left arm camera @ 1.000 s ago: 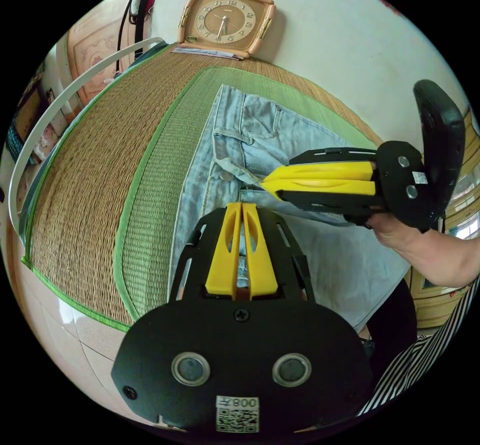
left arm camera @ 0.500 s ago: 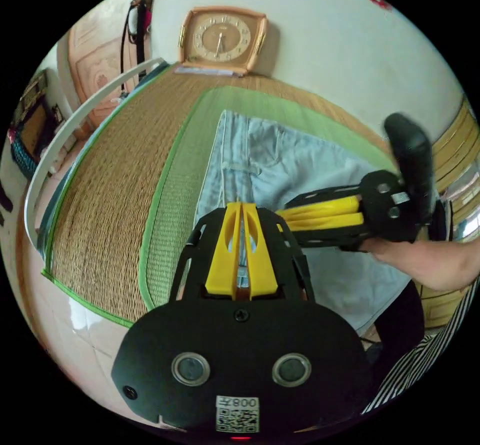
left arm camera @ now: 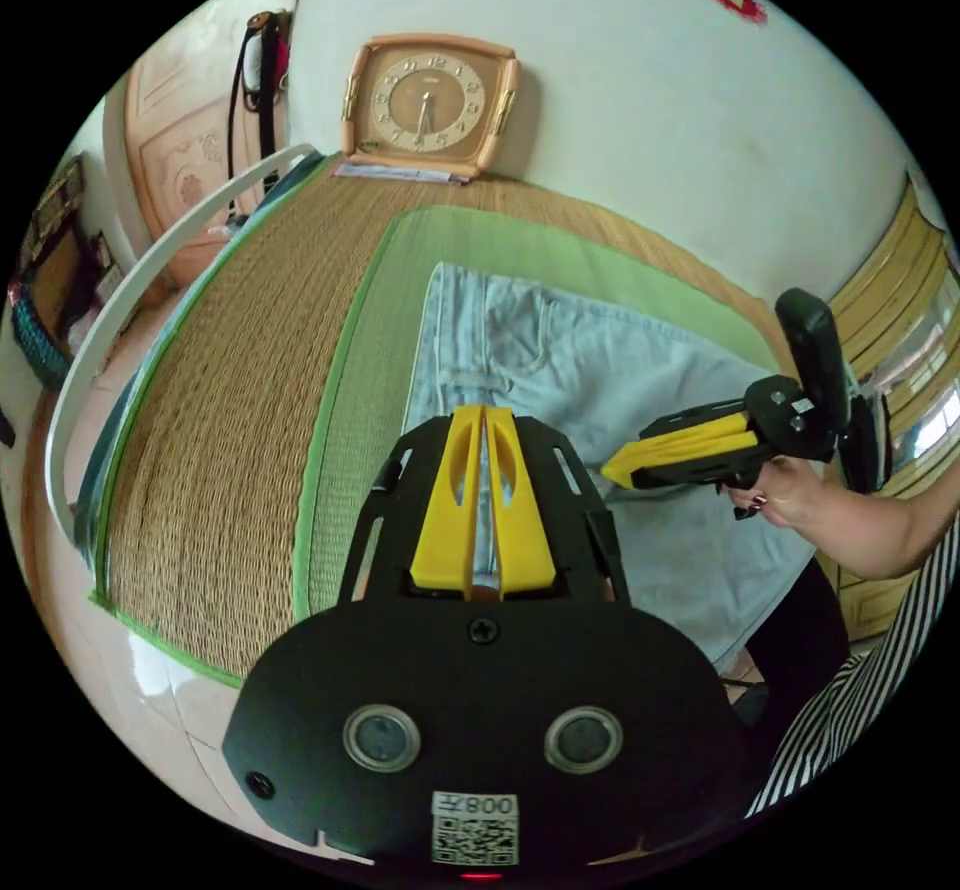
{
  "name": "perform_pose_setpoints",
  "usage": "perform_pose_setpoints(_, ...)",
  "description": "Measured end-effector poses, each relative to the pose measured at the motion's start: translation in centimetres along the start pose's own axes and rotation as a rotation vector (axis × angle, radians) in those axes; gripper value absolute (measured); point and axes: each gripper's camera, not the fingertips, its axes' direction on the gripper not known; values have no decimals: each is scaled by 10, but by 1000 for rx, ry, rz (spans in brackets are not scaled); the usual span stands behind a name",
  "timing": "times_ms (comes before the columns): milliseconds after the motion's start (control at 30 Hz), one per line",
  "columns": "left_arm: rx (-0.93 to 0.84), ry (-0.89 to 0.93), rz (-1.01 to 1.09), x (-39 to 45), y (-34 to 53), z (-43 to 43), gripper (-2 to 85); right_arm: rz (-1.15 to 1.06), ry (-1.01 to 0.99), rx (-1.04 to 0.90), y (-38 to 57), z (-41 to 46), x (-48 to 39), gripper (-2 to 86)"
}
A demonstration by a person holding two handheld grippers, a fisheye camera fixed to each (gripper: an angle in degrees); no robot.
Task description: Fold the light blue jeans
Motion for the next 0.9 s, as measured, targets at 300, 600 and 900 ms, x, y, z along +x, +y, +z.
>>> perform_pose_setpoints(300,-234,-39,311,38,-152,83,81,95,323,-11,-14,-77,121,78)
perform_pose_setpoints(600,-553,-136,565,91,-224,148,99,43,379,-241,-22,-61,173,108)
perform_pose_setpoints(900,-691,-178,575,134,-260,180,93,53,340,-261,-15,-64,183,105)
